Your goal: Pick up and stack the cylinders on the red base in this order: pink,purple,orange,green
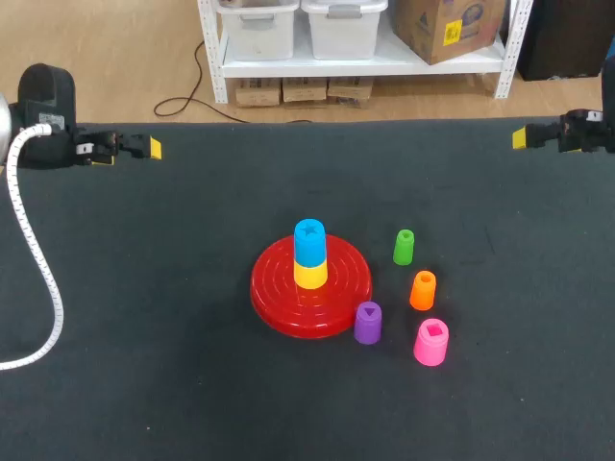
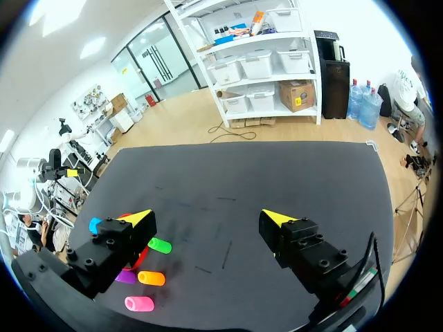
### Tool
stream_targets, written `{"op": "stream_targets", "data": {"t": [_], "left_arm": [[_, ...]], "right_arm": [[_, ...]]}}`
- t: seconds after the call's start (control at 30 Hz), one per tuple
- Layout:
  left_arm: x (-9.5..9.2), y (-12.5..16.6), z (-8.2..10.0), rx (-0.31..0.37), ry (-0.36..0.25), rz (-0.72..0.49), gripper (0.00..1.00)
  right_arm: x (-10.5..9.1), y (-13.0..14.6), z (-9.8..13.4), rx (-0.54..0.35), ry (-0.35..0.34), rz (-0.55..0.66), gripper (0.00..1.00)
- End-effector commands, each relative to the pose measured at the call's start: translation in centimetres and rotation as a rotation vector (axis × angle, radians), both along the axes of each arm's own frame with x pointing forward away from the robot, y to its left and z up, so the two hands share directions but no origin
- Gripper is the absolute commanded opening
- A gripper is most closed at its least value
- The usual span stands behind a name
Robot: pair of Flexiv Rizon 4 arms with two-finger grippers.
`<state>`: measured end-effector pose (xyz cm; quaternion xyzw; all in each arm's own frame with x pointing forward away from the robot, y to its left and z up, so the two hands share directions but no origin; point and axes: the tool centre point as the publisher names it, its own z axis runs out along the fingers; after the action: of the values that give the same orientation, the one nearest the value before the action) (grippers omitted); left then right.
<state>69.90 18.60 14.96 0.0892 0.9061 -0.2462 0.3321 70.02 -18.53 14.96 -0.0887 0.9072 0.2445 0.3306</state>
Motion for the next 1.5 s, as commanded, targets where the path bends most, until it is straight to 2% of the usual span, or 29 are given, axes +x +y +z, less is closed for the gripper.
{"op": "stream_targets", "data": {"t": [0.03, 1.47, 1.5], "left_arm": [[0.05, -0.11, 0.10, 0.006, 0.005, 0.003, 1.00], [0.05, -0.11, 0.10, 0.006, 0.005, 0.003, 1.00], [-0.12, -0.36, 0.44, 0.023, -0.009, -0.032, 1.00]], "right_arm": [[0.01, -0.04, 0.00, 0.001, 0.000, 0.001, 1.00], [0.01, -0.04, 0.00, 0.001, 0.000, 0.001, 1.00], [0.01, -0.04, 0.00, 0.001, 0.000, 0.001, 1.00]]}}
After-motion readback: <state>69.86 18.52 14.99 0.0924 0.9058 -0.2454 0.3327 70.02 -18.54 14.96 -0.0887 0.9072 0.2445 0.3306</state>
